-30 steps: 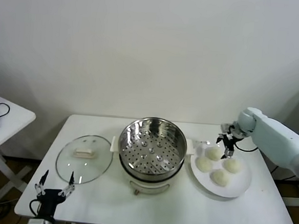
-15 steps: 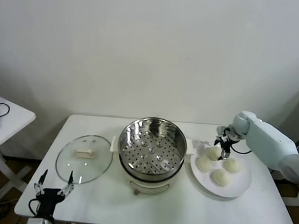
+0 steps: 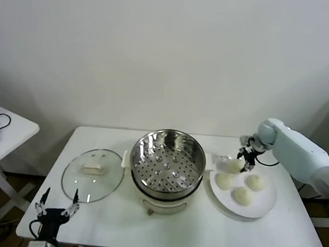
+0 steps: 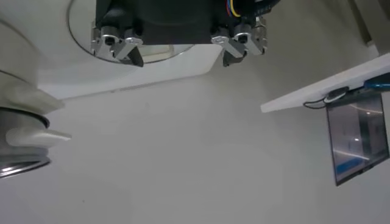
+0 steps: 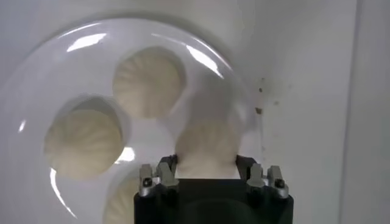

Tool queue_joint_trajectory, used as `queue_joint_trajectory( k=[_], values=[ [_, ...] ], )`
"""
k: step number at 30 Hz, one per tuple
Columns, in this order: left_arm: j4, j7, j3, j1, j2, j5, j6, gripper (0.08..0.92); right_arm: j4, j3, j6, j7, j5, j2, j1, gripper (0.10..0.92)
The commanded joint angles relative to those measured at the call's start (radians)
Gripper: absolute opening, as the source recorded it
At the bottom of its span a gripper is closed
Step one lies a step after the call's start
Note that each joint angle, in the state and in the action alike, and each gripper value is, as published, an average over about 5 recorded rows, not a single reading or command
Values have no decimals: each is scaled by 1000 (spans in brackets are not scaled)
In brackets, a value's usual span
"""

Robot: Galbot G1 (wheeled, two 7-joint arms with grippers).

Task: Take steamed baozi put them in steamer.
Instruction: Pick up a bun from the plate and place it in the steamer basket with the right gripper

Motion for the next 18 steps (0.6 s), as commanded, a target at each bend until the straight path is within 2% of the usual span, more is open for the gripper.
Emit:
queue_joint_trajectory(
  k=[1, 9, 15, 18],
  values=[
    [-8, 0, 4, 0, -49, 3, 4, 823, 352, -362, -60, -3, 345, -126, 409, 653],
    [-11, 0, 12, 0, -49, 7, 6, 823, 565, -495, -160, 28, 597, -66, 666, 653],
    [-21, 1, 10, 3, -49, 4, 9, 823, 632, -505, -234, 88, 663, 37, 733, 653],
    [-24, 1, 9, 5, -49, 2, 8, 823, 634, -508, -235, 105, 651, 89, 729, 653]
  ],
)
